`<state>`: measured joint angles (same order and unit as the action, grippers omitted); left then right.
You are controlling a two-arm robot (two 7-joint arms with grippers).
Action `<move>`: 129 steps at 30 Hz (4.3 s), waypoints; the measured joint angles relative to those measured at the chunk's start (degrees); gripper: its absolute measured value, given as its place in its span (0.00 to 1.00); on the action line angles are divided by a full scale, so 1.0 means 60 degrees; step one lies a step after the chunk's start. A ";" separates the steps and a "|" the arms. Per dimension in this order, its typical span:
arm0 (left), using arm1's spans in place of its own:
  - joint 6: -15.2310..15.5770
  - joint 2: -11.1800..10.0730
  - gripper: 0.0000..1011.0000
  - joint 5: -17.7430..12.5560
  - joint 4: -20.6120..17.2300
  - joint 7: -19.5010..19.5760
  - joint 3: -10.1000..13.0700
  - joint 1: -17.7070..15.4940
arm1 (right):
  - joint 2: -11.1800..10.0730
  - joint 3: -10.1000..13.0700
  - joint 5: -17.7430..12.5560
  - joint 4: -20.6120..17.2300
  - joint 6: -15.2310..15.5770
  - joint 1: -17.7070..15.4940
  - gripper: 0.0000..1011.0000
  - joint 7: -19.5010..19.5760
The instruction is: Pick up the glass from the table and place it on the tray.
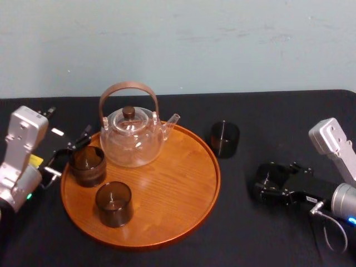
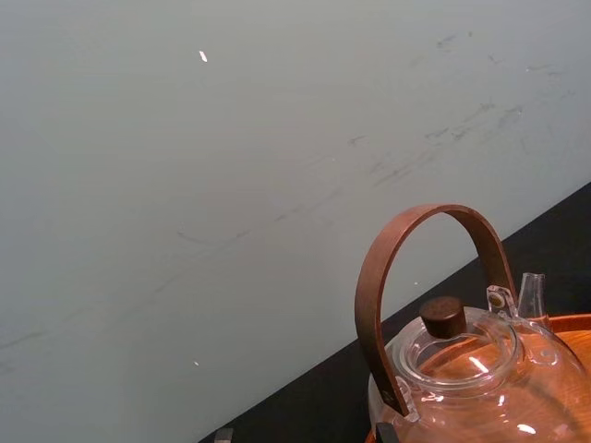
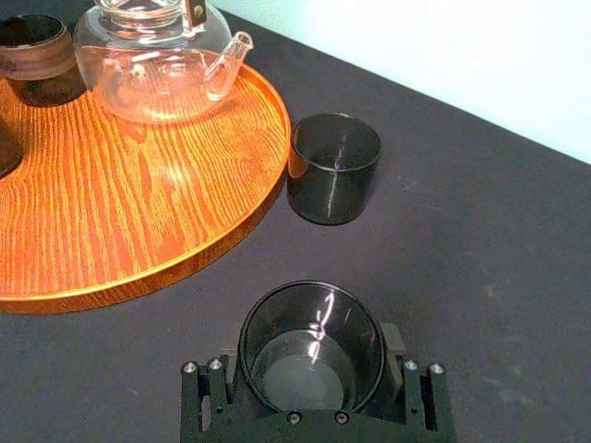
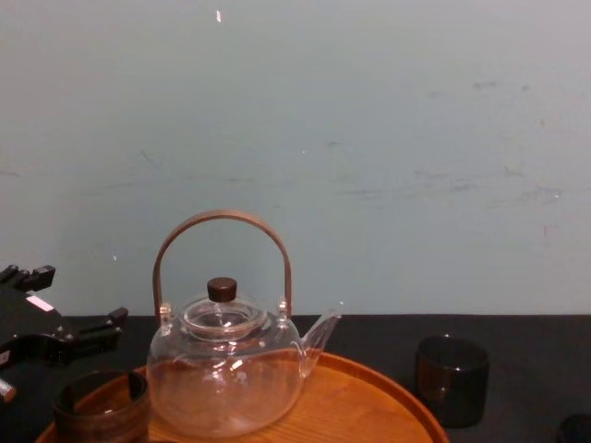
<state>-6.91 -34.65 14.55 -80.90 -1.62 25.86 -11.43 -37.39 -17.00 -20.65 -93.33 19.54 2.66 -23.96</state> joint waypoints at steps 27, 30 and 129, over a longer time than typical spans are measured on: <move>0.0000 0.0000 0.99 0.0000 0.0000 0.0000 0.0001 0.0000 | -0.0094 0.0086 -0.0315 -0.0136 -0.0318 0.0113 0.90 -0.0383; 0.0000 0.0000 0.99 0.0000 0.0000 0.0001 0.0000 0.0000 | -0.0106 0.0005 -0.0389 -0.0216 -0.0373 0.0273 0.90 -0.0520; 0.0000 0.0000 0.99 0.0000 0.0000 0.0001 0.0000 0.0000 | 0.1130 -0.3246 -0.0217 0.1165 -0.1089 0.2492 0.90 -0.1733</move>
<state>-6.91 -34.64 14.55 -80.90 -1.62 25.86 -11.43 -30.61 -36.48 -21.95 -86.35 13.01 17.61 -34.36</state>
